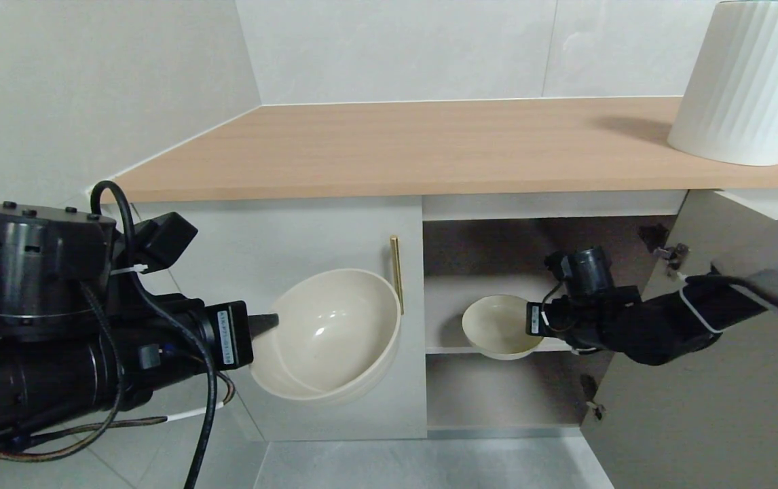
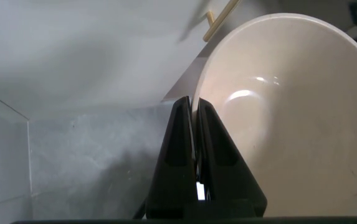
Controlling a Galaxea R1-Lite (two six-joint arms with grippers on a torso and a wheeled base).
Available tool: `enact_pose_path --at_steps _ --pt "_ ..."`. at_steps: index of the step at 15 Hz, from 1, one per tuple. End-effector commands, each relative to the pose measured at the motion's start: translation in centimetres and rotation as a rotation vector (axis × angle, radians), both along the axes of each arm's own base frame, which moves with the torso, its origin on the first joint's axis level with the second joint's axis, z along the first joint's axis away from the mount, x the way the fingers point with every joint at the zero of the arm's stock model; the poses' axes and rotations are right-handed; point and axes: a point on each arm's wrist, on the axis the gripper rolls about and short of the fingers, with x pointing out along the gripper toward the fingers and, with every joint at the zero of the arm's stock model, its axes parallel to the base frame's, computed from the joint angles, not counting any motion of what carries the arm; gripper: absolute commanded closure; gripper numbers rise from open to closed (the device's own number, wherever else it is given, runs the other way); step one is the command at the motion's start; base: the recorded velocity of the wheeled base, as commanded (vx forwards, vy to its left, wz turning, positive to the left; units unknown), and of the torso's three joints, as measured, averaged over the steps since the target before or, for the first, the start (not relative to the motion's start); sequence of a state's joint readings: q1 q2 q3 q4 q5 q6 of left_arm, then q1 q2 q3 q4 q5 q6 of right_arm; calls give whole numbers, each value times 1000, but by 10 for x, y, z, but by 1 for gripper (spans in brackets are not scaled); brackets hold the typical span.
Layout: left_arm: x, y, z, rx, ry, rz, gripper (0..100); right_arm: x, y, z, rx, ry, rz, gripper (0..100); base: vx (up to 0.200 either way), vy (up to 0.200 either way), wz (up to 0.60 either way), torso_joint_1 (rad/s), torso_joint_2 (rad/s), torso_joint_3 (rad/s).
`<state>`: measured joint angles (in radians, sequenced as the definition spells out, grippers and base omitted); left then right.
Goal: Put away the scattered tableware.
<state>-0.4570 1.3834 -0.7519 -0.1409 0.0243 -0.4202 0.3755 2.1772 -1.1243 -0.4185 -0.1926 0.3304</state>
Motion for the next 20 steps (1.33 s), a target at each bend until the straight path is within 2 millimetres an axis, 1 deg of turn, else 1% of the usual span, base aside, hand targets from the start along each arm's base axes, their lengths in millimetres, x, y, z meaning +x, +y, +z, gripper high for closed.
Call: enact_pose_path --at_steps 1,3,5,7,9,11,14,20 --pt "2 -1 -2 5 10 0 100 27 -2 -46 -13 56 -68 100 0 0 0 0 0 0" --pt "3 -2 -4 8 15 0 100 46 -5 -61 -34 34 -135 100 0 0 0 0 0 0" --pt "4 -2 -5 11 21 2 100 59 -6 -72 -53 15 -183 100 0 0 0 0 0 0" --pt "4 -2 -5 11 21 2 100 67 -8 -74 -52 1 -202 100 0 0 0 0 0 0" --pt "4 -2 -5 11 21 2 100 74 -11 -81 -49 -3 -227 100 0 0 0 0 0 0" --pt "4 -2 -5 11 21 2 100 81 -15 -83 -51 -24 -267 100 0 0 0 0 0 0" --pt "4 -2 -5 11 21 2 100 87 -15 -81 -27 -43 -283 100 0 0 0 0 0 0" --pt "4 -2 -5 11 21 2 100 91 -15 -77 -11 -62 -294 100 0 0 0 0 0 0"
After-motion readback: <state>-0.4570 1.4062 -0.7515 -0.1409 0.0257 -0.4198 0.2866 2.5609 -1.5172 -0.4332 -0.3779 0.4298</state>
